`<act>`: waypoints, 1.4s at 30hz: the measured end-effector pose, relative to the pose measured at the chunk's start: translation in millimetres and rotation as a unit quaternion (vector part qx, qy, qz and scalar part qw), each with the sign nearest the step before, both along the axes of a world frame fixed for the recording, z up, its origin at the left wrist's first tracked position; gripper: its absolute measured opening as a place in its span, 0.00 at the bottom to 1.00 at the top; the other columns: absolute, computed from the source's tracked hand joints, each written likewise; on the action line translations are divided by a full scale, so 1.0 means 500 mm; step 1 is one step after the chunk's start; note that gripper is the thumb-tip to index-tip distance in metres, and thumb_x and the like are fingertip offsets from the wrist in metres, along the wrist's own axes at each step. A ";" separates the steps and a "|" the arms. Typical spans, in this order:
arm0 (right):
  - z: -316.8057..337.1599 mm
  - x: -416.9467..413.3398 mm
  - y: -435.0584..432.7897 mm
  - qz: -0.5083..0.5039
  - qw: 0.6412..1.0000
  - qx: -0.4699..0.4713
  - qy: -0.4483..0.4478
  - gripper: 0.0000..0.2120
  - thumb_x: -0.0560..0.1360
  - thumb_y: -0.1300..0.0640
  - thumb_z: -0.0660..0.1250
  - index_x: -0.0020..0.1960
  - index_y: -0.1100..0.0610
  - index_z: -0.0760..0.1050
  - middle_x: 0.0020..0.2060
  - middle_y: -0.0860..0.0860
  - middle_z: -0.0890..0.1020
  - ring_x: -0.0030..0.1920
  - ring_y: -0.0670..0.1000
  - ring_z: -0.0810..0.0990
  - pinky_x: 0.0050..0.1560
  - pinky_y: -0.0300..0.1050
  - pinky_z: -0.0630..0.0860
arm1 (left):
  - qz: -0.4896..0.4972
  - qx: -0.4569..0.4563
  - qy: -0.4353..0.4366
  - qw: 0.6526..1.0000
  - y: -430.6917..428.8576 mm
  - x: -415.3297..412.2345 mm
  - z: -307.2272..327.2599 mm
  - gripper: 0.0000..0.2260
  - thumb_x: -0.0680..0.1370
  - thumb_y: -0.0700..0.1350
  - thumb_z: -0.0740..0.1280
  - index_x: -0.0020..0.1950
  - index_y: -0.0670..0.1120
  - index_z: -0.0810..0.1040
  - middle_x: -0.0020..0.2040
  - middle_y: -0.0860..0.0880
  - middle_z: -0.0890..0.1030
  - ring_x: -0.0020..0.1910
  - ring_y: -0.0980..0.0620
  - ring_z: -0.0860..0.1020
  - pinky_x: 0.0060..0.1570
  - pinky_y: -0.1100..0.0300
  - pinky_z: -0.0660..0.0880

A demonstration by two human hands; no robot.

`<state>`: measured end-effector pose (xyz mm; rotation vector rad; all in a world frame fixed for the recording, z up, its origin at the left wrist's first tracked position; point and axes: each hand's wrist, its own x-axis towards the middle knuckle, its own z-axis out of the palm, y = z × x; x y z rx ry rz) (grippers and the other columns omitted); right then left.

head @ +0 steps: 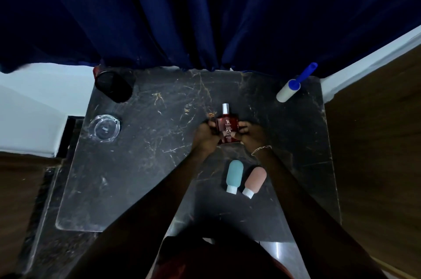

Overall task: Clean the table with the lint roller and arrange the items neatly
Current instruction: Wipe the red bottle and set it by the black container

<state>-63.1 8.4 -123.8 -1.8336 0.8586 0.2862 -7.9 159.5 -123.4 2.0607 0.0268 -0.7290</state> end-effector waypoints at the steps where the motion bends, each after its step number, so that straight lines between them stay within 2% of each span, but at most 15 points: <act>1: 0.003 0.012 0.014 0.004 1.000 0.001 0.000 0.23 0.71 0.63 0.75 0.65 0.61 0.77 0.50 0.60 0.85 0.54 0.60 0.83 0.58 0.58 0.80 | 0.001 -0.001 -0.006 1.000 0.017 0.014 0.001 0.14 0.76 0.38 0.74 0.62 0.43 0.81 0.58 0.43 0.85 0.55 0.47 0.83 0.51 0.58 0.79; 3: 0.010 0.038 0.041 0.006 1.000 0.014 -0.003 0.22 0.71 0.63 0.75 0.64 0.62 0.78 0.46 0.58 0.84 0.51 0.58 0.84 0.56 0.56 0.81 | 0.001 -0.002 -0.015 1.000 0.048 0.040 0.008 0.13 0.77 0.37 0.73 0.61 0.39 0.80 0.56 0.40 0.85 0.55 0.41 0.83 0.57 0.50 0.81; 6: 0.018 0.080 0.084 0.036 0.999 -0.027 -0.013 0.18 0.70 0.61 0.76 0.58 0.61 0.81 0.39 0.53 0.82 0.43 0.52 0.82 0.46 0.44 0.77 | 0.043 -0.023 -0.026 0.998 0.093 0.072 0.019 0.13 0.73 0.33 0.75 0.57 0.37 0.80 0.50 0.41 0.83 0.51 0.45 0.81 0.58 0.48 0.80; 9: 0.025 0.126 0.137 0.046 0.998 -0.036 -0.026 0.13 0.68 0.63 0.77 0.51 0.60 0.81 0.36 0.49 0.81 0.41 0.51 0.80 0.41 0.40 0.75 | 0.061 -0.036 -0.023 0.997 0.141 0.109 0.030 0.15 0.72 0.29 0.73 0.56 0.39 0.79 0.52 0.40 0.84 0.53 0.45 0.81 0.57 0.43 0.81; 12: 0.023 0.180 0.180 0.077 0.994 -0.059 -0.047 0.12 0.67 0.64 0.78 0.46 0.64 0.78 0.35 0.51 0.82 0.40 0.52 0.80 0.42 0.43 0.74 | 0.052 -0.031 -0.061 0.996 0.188 0.158 0.033 0.13 0.74 0.29 0.70 0.54 0.42 0.78 0.47 0.46 0.83 0.51 0.45 0.82 0.50 0.59 0.81; 16: 0.014 0.256 0.228 0.088 0.992 -0.046 -0.079 0.15 0.68 0.65 0.75 0.54 0.61 0.79 0.44 0.50 0.84 0.43 0.48 0.81 0.41 0.31 0.74 | 0.058 -0.032 -0.096 0.993 0.238 0.219 0.028 0.13 0.76 0.32 0.71 0.60 0.40 0.79 0.50 0.50 0.81 0.49 0.53 0.79 0.51 0.63 0.79; 18: 0.006 0.291 0.249 0.096 0.991 -0.041 -0.084 0.18 0.69 0.65 0.74 0.58 0.59 0.78 0.51 0.53 0.85 0.49 0.51 0.84 0.50 0.37 0.78 | 0.069 -0.021 -0.107 0.992 0.256 0.246 0.019 0.15 0.77 0.35 0.73 0.62 0.41 0.79 0.53 0.50 0.82 0.51 0.54 0.80 0.50 0.68 0.78; 20: -0.007 0.329 0.267 0.102 0.990 -0.043 -0.090 0.19 0.71 0.67 0.72 0.60 0.59 0.76 0.54 0.56 0.85 0.54 0.54 0.84 0.58 0.49 0.79 | 0.094 -0.033 -0.102 0.990 0.268 0.275 0.010 0.14 0.77 0.35 0.72 0.63 0.41 0.79 0.55 0.47 0.85 0.54 0.52 0.83 0.56 0.59 0.80; 22: -0.022 0.359 0.283 0.102 0.989 -0.053 -0.097 0.19 0.71 0.68 0.70 0.61 0.60 0.75 0.55 0.58 0.84 0.56 0.56 0.84 0.61 0.53 0.79 | 0.115 -0.032 -0.113 0.986 0.278 0.295 -0.004 0.12 0.77 0.34 0.71 0.61 0.40 0.80 0.50 0.53 0.85 0.49 0.64 0.82 0.51 0.64 0.78; 24: -0.039 0.385 0.297 0.106 0.987 -0.064 -0.103 0.19 0.71 0.68 0.70 0.61 0.60 0.75 0.54 0.57 0.85 0.55 0.55 0.84 0.59 0.49 0.79 | 0.126 -0.038 -0.117 0.984 0.296 0.314 -0.022 0.13 0.77 0.32 0.69 0.60 0.39 0.80 0.47 0.56 0.83 0.43 0.72 0.80 0.43 0.74 0.75; 26: -0.058 0.408 0.309 0.111 0.986 -0.068 -0.106 0.18 0.71 0.67 0.71 0.60 0.60 0.74 0.53 0.56 0.85 0.54 0.55 0.84 0.58 0.49 0.79 | 0.115 -0.029 -0.118 0.986 0.317 0.328 -0.033 0.17 0.76 0.31 0.68 0.64 0.40 0.80 0.54 0.49 0.85 0.50 0.65 0.81 0.48 0.74 0.76; 28: -0.072 0.425 0.317 0.110 0.986 -0.070 -0.105 0.18 0.71 0.66 0.72 0.59 0.59 0.74 0.53 0.56 0.85 0.55 0.55 0.84 0.60 0.52 0.79 | 0.105 -0.026 -0.126 0.986 0.327 0.337 -0.040 0.20 0.75 0.31 0.67 0.67 0.42 0.80 0.60 0.44 0.85 0.56 0.54 0.81 0.58 0.60 0.78; 32: -0.091 0.452 0.331 0.121 0.981 -0.103 -0.112 0.20 0.71 0.62 0.73 0.61 0.53 0.74 0.54 0.53 0.85 0.56 0.54 0.83 0.61 0.55 0.79 | 0.130 -0.052 -0.130 0.982 0.330 0.349 -0.054 0.20 0.74 0.39 0.69 0.66 0.41 0.79 0.59 0.45 0.86 0.60 0.47 0.84 0.63 0.46 0.80; 36: -0.098 0.474 0.341 0.121 0.978 -0.111 -0.129 0.18 0.69 0.62 0.73 0.58 0.53 0.75 0.50 0.52 0.86 0.53 0.52 0.84 0.58 0.50 0.80 | 0.122 -0.053 -0.110 0.985 0.340 0.363 -0.065 0.25 0.75 0.39 0.74 0.71 0.46 0.75 0.64 0.51 0.84 0.65 0.55 0.81 0.69 0.51 0.77; 42: -0.112 0.502 0.352 0.129 0.978 -0.105 -0.124 0.18 0.70 0.64 0.72 0.58 0.56 0.76 0.51 0.53 0.85 0.53 0.53 0.84 0.60 0.52 0.79 | 0.102 -0.034 -0.129 0.986 0.349 0.373 -0.071 0.27 0.74 0.34 0.69 0.73 0.46 0.73 0.64 0.52 0.83 0.63 0.58 0.80 0.62 0.61 0.77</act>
